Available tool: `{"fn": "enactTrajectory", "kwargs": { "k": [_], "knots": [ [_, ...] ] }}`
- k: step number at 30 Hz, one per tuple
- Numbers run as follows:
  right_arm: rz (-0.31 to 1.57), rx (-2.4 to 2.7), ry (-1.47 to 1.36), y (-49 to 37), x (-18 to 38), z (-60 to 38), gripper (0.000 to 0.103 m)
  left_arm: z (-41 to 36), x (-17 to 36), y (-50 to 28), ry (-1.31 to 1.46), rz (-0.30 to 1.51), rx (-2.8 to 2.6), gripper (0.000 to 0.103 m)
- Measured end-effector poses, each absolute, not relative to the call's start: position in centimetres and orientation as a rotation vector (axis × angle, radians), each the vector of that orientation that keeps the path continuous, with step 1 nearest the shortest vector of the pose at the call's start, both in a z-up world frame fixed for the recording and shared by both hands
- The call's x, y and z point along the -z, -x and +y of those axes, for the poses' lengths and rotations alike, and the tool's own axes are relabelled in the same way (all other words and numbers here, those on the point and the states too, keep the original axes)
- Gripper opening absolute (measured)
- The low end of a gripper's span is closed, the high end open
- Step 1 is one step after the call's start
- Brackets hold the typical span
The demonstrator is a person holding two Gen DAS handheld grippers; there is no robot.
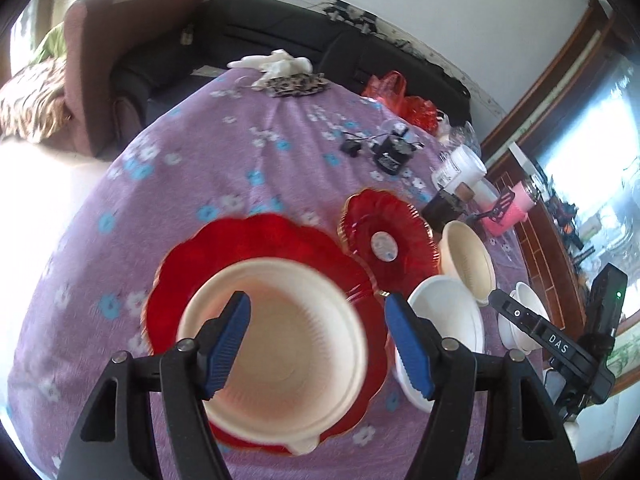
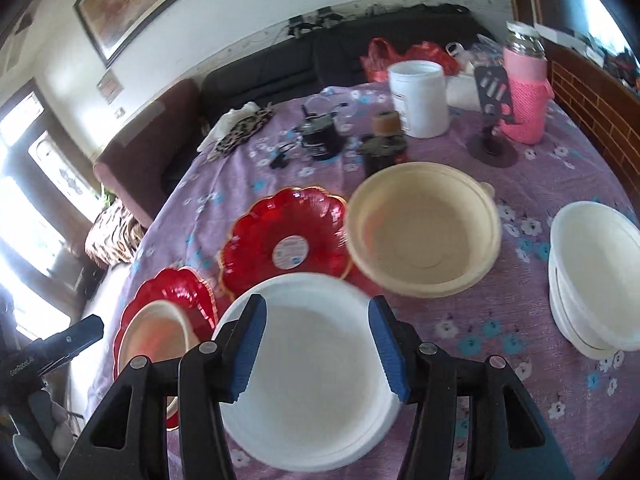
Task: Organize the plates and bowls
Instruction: 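Open the right tool to release the beige plate onto the red plate, then grasp the rim of the stickered red scalloped plate with the right tool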
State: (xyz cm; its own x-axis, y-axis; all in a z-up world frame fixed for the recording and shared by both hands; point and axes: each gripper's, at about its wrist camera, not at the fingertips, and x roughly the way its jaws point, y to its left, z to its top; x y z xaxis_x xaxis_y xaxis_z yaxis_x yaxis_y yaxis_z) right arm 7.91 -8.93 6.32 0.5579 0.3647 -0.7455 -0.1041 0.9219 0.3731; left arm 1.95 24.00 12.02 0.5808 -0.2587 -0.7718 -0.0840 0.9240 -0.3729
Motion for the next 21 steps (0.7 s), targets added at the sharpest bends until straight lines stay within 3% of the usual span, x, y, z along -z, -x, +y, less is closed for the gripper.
{"fn": "enactTrajectory", "kwargs": {
  "k": [7,21],
  "knots": [
    [1.073,-0.372,-0.475,-12.0,-4.1,-10.8,0.057,21.5,-12.1,-6.7,0.327,1.006,0.125,0.069],
    [1.242,-0.383,-0.526,-18.5,0.7,-10.2,0.059,20.1,-5.5,-18.2,0.388,1.257,0.103,0.069]
  ]
}}
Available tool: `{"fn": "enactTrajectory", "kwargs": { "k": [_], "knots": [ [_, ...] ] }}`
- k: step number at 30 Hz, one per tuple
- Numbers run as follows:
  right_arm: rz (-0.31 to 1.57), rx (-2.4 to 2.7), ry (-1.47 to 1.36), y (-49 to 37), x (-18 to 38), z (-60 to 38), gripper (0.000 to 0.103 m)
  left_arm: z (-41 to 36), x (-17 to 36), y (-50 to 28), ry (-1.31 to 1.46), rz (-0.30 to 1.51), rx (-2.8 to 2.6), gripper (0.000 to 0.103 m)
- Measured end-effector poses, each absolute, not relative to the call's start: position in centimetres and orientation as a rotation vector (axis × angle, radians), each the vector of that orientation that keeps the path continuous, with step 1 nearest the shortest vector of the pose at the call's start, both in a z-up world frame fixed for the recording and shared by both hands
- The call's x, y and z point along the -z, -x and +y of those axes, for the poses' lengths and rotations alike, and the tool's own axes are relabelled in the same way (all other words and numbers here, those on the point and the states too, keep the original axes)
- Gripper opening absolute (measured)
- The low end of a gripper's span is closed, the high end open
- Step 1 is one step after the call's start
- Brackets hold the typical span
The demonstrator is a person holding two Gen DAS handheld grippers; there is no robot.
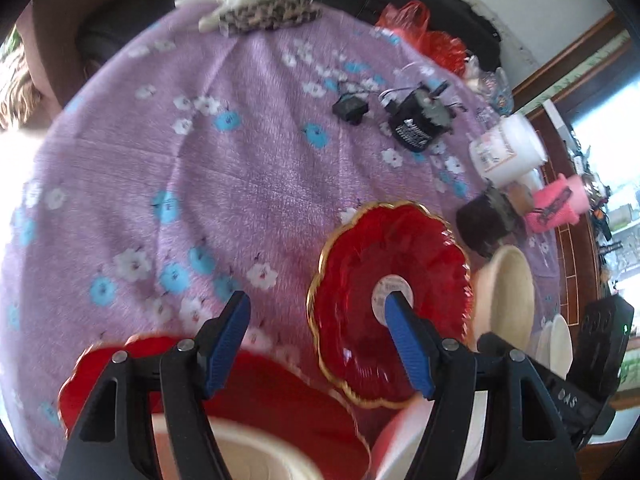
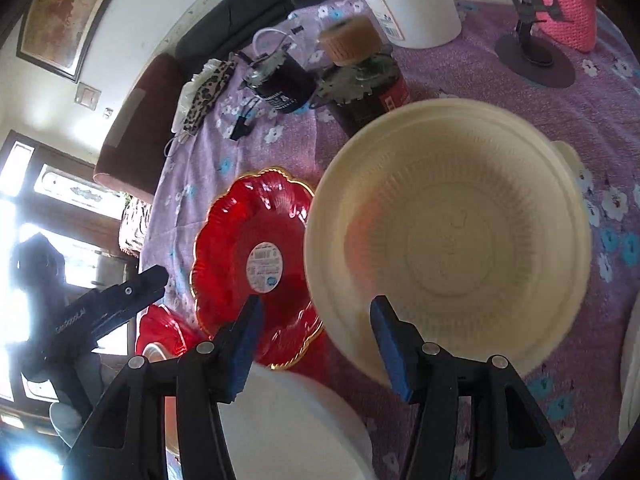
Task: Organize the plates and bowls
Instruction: 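Grasp the rim of the stickered red scalloped plate with the right tool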
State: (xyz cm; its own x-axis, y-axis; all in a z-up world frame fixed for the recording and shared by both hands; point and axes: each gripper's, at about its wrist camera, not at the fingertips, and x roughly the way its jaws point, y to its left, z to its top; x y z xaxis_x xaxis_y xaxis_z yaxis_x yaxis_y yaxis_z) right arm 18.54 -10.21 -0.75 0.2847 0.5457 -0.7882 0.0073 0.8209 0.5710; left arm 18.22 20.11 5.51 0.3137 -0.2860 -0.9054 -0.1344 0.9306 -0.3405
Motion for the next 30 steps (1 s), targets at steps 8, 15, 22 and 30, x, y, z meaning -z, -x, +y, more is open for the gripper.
{"fn": "enactTrajectory", "kwargs": {
  "k": [8,15,22,30],
  "knots": [
    [1.045,-0.305,-0.461,-17.4,-3.2,-11.3,0.059,20.3,-2.7,-20.7,0.384,1.343,0.071,0.069],
    [0.99,-0.527,-0.437,-19.3,-5.0,-6.9,0.066,19.6,-2.5,-22.1,0.363,1.335,0.091,0.069],
    [1.151,-0.406,-0.385,-22.7,-0.9,-5.3,0.066,19.6,-2.3,-22.4,0.352,1.357,0.093,0.069],
    [1.23,-0.347,-0.361,-22.5,0.2,-7.6,0.066,17.4,-1.8,-23.3,0.237,1.381,0.118,0.069]
  ]
}}
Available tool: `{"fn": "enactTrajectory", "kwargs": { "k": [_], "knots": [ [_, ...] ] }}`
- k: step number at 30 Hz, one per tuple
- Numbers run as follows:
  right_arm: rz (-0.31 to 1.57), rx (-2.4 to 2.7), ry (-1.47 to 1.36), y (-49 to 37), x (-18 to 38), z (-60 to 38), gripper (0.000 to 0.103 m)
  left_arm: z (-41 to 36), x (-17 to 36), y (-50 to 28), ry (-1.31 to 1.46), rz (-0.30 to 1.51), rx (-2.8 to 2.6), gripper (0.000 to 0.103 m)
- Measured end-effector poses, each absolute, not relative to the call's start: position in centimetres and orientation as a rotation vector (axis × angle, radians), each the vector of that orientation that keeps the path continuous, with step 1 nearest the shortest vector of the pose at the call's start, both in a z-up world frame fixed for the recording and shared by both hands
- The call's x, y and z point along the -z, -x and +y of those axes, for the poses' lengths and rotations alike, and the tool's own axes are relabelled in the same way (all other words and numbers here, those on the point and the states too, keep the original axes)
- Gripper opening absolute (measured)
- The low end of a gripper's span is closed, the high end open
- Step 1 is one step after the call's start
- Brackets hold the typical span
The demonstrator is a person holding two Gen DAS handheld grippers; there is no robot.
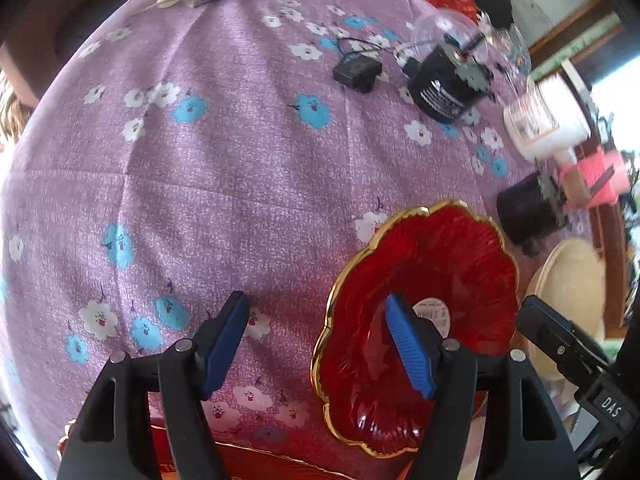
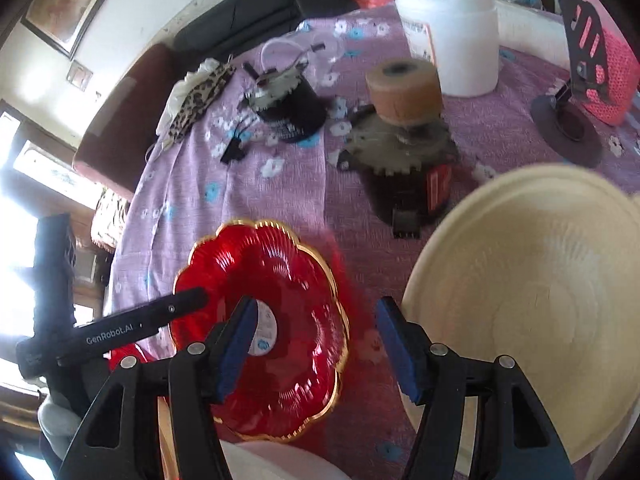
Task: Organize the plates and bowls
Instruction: 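Grasp the rim of the stickered red scalloped plate with the right tool, then carry the red plate and lower it onto the other red plate stack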
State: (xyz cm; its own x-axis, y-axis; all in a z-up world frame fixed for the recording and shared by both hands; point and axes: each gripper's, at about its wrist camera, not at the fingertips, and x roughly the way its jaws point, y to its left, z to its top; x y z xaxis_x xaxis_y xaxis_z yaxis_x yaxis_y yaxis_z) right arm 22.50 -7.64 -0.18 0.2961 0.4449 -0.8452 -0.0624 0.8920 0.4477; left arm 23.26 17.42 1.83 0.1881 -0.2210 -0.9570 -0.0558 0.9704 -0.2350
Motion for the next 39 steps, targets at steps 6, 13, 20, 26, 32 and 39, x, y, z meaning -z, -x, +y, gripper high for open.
{"fn": "enactTrajectory", "kwargs": {
  "k": [6,13,20,26,32,39],
  "knots": [
    [1.302,-0.397,-0.397,-22.2,1.6,-7.2,0.066,15.4,-1.6,-23.3,0.144,1.414,0.173,0.066],
    [1.302,-0.441,-0.348,-21.6,1.6,-5.9,0.063,12.5,-1.7,-22.7,-0.008,1.409,0.221,0.031],
    [1.253,-0.425,-0.406,-22.0,0.8,-7.9,0.024,14.3,-2.5,-22.7,0.115,1.376,0.202,0.026],
    [1.146,-0.418,-0.414,-21.8,-2.6,-8.1,0.024,14.9,-5.2,-22.1,0.154,1.298,0.188,0.026],
    [1.077,-0.449,-0.454,-20.8,-5.8,-7.8,0.024,16.6,-9.0,-20.0,0.206,1.221,0.173,0.026],
    [1.043,-0.48,-0.445,-17.9,-9.0,-6.2,0.024,18.7,-12.2,-16.7,0.226,1.166,0.148,0.026]
  ]
}}
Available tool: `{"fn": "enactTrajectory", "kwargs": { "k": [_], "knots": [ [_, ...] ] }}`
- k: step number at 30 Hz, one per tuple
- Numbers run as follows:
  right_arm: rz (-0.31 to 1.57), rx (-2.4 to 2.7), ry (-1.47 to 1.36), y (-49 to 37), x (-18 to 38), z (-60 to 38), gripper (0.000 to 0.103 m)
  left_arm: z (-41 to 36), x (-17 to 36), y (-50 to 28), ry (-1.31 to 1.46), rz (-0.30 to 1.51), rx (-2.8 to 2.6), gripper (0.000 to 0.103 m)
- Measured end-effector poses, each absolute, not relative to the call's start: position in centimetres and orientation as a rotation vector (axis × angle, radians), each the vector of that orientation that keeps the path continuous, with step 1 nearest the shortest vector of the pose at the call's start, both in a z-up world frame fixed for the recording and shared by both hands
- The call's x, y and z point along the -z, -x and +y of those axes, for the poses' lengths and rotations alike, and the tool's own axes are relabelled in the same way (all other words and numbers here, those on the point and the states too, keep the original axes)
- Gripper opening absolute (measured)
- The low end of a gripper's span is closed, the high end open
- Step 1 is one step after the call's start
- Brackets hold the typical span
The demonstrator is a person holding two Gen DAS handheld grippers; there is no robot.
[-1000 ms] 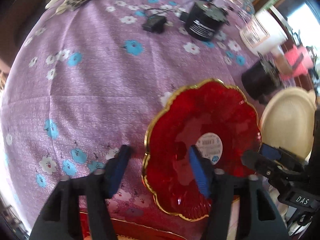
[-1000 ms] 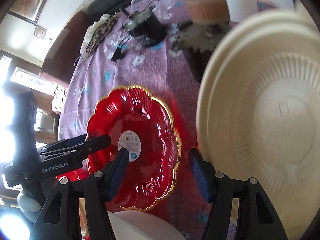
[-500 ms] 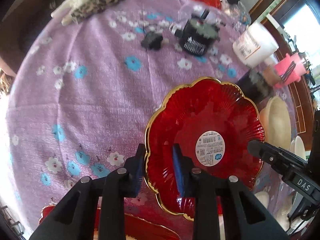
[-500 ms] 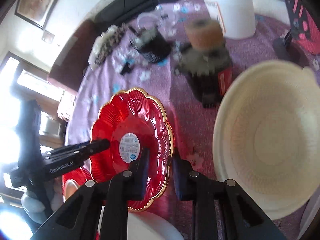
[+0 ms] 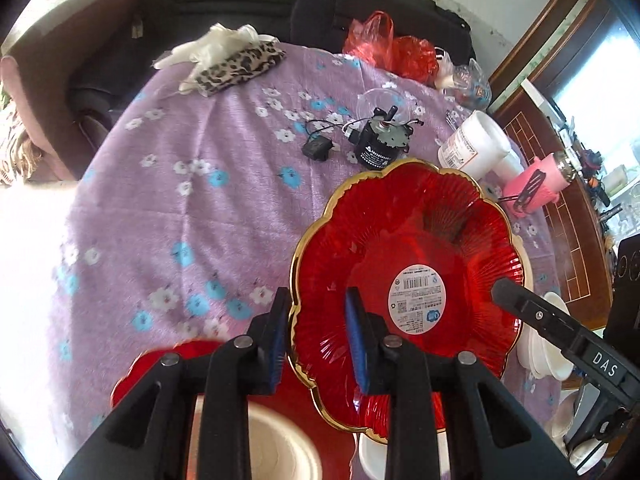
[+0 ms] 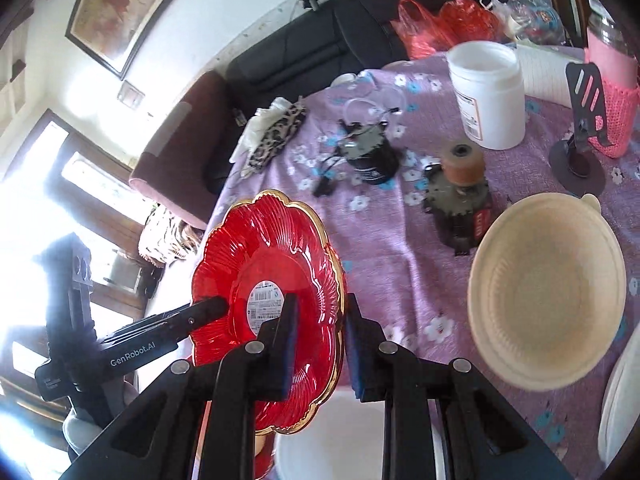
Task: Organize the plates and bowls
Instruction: 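Carry the red plate and lower it onto the other red plate stack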
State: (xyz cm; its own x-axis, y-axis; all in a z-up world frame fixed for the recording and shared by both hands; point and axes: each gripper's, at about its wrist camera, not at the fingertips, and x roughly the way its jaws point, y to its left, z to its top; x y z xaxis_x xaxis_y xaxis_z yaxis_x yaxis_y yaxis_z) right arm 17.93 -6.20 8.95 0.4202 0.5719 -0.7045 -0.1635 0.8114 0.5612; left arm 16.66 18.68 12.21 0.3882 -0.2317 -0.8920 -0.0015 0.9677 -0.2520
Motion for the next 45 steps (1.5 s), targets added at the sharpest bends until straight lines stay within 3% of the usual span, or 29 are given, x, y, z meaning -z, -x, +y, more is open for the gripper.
{"fn": "enactTrajectory", "kwargs": {
  "k": [24,45],
  "knots": [
    [1.014,-0.562,-0.365,-6.6,-12.4,0.8,0.025,25.4,-16.4,-2.8,0.268,1.055,0.051,0.026],
    [1.136,-0.579,-0.381,-5.3,-5.1,5.3,0.026,29.9,-9.1,-0.3,0.342,1.134,-0.036,0.026]
  ]
}}
